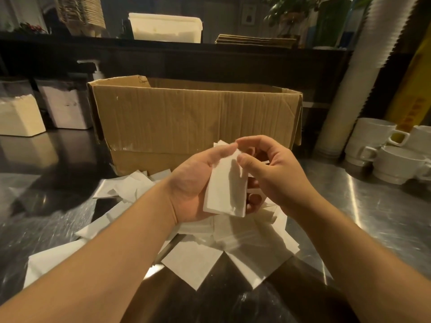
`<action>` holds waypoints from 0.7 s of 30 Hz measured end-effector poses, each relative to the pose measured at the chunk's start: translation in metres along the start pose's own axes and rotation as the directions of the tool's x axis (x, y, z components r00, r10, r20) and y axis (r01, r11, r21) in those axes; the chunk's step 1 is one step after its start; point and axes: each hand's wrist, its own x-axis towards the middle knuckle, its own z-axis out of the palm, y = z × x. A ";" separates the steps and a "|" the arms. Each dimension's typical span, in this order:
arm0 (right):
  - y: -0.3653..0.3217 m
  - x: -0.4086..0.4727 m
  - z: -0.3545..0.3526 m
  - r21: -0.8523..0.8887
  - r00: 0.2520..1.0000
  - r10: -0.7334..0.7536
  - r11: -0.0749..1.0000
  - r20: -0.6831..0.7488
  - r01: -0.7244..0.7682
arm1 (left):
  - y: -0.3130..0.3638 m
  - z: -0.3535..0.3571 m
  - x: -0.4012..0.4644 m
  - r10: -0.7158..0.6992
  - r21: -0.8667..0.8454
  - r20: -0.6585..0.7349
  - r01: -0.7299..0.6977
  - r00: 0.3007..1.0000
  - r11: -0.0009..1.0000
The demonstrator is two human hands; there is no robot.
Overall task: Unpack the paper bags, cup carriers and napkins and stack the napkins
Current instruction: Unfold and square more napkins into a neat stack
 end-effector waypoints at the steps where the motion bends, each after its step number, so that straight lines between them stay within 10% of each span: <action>1: 0.001 0.001 -0.001 -0.009 1.000 -0.001 1.000 -0.019 0.001 | 0.000 0.000 0.000 -0.004 -0.013 -0.029 0.004 1.000 1.000; 12: 0.011 0.015 -0.020 -0.140 0.979 0.137 0.978 -0.149 -0.158 | 0.005 -0.004 0.000 0.045 -0.267 -0.215 -0.103 0.976 0.958; 16: 0.003 0.015 -0.028 -0.344 0.977 0.194 0.926 0.089 -0.153 | 0.005 -0.005 0.002 0.046 -0.309 -0.250 -0.125 0.967 0.943; 21: -0.002 0.011 -0.037 -0.612 0.804 0.381 0.791 0.457 -0.027 | 0.005 -0.007 0.003 0.039 -0.311 -0.275 -0.127 0.961 0.942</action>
